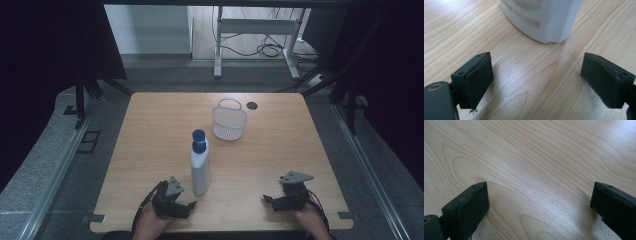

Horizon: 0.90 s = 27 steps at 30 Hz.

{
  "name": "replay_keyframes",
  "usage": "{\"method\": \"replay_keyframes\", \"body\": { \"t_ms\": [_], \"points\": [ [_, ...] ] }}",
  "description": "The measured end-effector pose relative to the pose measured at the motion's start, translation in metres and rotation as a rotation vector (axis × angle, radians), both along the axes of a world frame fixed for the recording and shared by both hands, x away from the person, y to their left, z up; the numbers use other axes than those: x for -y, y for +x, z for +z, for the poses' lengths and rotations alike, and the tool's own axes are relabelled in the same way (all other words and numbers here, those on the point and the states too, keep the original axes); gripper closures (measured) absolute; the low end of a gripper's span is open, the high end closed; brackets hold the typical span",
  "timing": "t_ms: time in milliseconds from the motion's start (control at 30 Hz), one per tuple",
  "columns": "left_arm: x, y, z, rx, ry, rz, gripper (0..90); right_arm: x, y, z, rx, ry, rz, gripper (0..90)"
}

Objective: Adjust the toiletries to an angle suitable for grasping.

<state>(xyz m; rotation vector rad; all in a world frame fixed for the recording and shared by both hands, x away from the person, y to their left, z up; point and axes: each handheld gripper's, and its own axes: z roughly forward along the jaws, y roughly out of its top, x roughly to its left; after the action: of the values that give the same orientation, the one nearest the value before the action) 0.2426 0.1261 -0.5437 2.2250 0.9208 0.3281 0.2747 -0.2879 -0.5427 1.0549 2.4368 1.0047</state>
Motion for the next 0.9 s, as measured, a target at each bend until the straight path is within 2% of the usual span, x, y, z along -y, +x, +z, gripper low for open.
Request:
{"method": "replay_keyframes", "body": {
  "t_ms": [400, 467, 900],
  "points": [
    [0.000, 0.000, 0.002, -0.005, 0.007, 0.007, 14.3, 0.000, 0.000, 0.000, 0.000, 0.000, 0.000, 1.2],
    [0.000, 0.000, 0.004, -0.006, 0.013, -0.004, 20.3, 0.000, 0.000, 0.000, 0.000, 0.000, 0.000, 1.2],
    [0.002, -0.001, 0.011, -0.029, 0.029, -0.006, 44.6, 0.000, 0.000, 0.000, 0.000, 0.000, 0.000, 1.2]
  ]
}}
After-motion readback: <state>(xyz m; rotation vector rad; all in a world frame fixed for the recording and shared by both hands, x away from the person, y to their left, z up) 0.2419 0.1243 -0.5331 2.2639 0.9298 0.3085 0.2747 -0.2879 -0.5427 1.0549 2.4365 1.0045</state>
